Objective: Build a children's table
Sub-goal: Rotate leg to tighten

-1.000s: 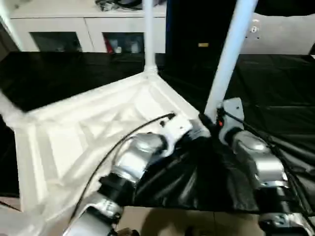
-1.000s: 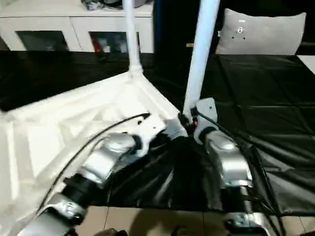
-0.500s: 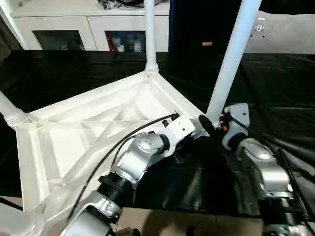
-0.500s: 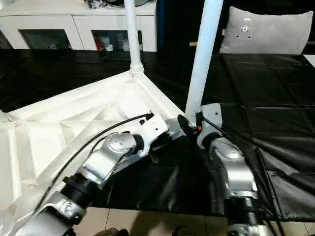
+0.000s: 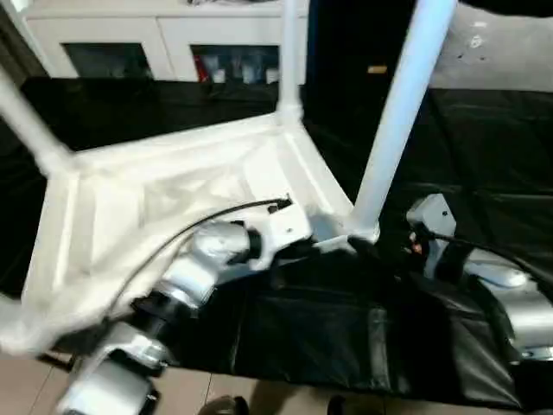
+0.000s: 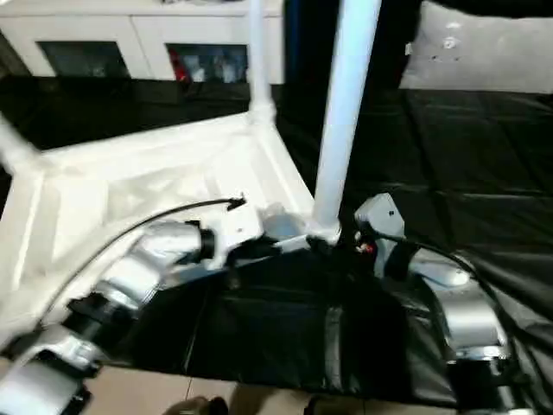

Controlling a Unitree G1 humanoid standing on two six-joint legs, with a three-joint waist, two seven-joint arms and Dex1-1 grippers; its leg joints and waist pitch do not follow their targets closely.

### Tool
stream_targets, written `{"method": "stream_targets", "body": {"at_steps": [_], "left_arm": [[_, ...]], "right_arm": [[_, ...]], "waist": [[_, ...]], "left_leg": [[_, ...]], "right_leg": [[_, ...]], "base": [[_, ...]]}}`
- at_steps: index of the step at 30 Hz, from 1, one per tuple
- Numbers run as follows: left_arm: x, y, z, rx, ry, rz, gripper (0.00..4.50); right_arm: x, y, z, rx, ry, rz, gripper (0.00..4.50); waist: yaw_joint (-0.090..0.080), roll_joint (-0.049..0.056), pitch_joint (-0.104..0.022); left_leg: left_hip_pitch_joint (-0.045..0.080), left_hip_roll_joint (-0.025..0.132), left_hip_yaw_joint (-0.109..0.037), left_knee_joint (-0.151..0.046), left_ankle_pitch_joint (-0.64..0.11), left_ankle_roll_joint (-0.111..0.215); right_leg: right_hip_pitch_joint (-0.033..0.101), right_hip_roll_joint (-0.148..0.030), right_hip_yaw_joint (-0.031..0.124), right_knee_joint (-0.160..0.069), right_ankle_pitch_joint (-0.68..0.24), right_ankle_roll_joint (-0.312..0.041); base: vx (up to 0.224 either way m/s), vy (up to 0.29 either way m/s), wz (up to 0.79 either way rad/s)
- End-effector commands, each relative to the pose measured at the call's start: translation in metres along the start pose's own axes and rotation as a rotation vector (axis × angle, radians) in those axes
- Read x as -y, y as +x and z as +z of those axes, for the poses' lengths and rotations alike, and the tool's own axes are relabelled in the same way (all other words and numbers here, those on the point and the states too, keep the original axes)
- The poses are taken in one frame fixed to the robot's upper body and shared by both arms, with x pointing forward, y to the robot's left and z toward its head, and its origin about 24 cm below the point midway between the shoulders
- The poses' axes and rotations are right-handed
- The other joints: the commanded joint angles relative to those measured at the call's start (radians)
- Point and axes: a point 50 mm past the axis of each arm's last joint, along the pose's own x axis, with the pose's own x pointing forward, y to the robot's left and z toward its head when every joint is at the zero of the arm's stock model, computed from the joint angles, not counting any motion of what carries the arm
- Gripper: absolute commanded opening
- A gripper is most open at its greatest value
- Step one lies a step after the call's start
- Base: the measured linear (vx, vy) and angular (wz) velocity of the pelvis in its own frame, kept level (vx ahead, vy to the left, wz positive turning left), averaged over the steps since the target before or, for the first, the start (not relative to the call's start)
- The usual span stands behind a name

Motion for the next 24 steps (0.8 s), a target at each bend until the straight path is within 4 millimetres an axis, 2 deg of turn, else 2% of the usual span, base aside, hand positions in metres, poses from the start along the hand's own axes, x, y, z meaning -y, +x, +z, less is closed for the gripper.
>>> {"method": "stream_targets", "body": {"at_steps": [1,3,4,5,7,9,10,14,19,21,24], "left_arm": [[0.008,-0.001,-0.007,-0.043,0.043,-0.125,0.00],[0.008,-0.002,-0.008,-0.042,0.044,-0.137,0.00],[0.009,-0.004,-0.008,-0.041,0.052,-0.156,0.00],[0.010,-0.007,-0.010,-0.042,0.064,-0.185,0.00],[0.012,-0.011,-0.012,-0.044,0.079,-0.222,0.00],[0.012,-0.012,-0.013,-0.046,0.085,-0.232,0.00],[0.013,-0.013,-0.014,-0.047,0.086,-0.240,0.00],[0.014,-0.014,-0.015,-0.053,0.094,-0.253,0.00],[0.016,-0.013,-0.016,-0.045,0.091,-0.266,0.00],[0.016,-0.013,-0.016,-0.044,0.090,-0.268,0.00],[0.016,-0.013,-0.016,-0.042,0.087,-0.273,0.00]], "right_arm": [[-0.005,-0.001,0.006,0.021,-0.035,0.093,3.79],[-0.005,-0.002,0.006,0.023,-0.039,0.106,3.66],[-0.005,-0.002,0.006,0.022,-0.043,0.119,3.66],[-0.005,-0.003,0.006,0.022,-0.044,0.148,3.40],[-0.007,-0.005,0.006,0.021,-0.043,0.204,3.27],[-0.008,-0.006,0.007,0.022,-0.043,0.241,3.20],[-0.009,-0.006,0.006,0.014,-0.047,0.247,2.96],[-0.009,-0.007,0.004,-0.002,-0.042,0.273,2.64],[-0.013,-0.008,0.002,-0.013,-0.017,0.329,2.28],[-0.013,-0.009,0.002,-0.015,-0.013,0.336,2.04],[-0.014,-0.010,0.001,-0.024,-0.002,0.354,1.97]], "waist": [[0.006,-0.025,-0.072],[0.016,-0.020,-0.065],[0.018,-0.022,-0.064],[0.018,-0.025,-0.064],[0.019,-0.026,-0.066],[0.018,-0.025,-0.066],[0.019,-0.026,-0.067],[0.020,-0.028,-0.070],[0.025,-0.031,-0.078],[0.027,-0.030,-0.079],[0.031,-0.031,-0.079]], "left_leg": [[0.009,0.062,-0.013,-0.045,-0.078,0.209],[0.017,0.067,-0.013,-0.054,-0.165,0.153],[0.022,0.068,-0.014,-0.059,-0.208,0.122],[0.024,0.068,-0.014,-0.060,-0.222,0.111],[0.021,0.067,-0.017,-0.062,-0.221,0.097],[0.020,0.068,-0.016,-0.062,-0.223,0.096],[0.021,0.068,-0.016,-0.061,-0.222,0.095],[0.018,0.066,-0.015,-0.059,-0.200,0.096],[0.017,0.065,-0.013,-0.049,-0.134,0.125],[0.015,0.065,-0.013,-0.047,-0.124,0.134],[0.015,0.064,-0.013,-0.046,-0.120,0.140]], "right_leg": [[0.064,-0.065,0.041,-0.046,-0.086,-0.270],[0.059,-0.066,0.042,-0.057,-0.227,-0.245],[0.058,-0.067,0.044,-0.062,-0.286,-0.231],[0.058,-0.068,0.045,-0.064,-0.305,-0.225],[0.062,-0.068,0.046,-0.061,-0.309,-0.212],[0.060,-0.068,0.048,-0.060,-0.302,-0.212],[0.060,-0.069,0.048,-0.060,-0.302,-0.214],[0.062,-0.071,0.048,-0.058,-0.287,-0.217],[0.064,-0.069,0.047,-0.047,-0.209,-0.234],[0.065,-0.068,0.046,-0.044,-0.191,-0.240],[0.065,-0.068,0.045,-0.044,-0.187,-0.241]], "base": [[0.000,0.000,0.00],[0.000,0.000,0.00],[0.000,0.000,0.00],[0.000,0.000,0.00],[0.000,0.000,0.00],[0.000,0.000,0.00],[0.000,0.000,0.00],[0.000,0.000,0.00],[0.000,0.000,0.00],[0.000,0.000,0.00],[0.000,0.000,0.00]]}}
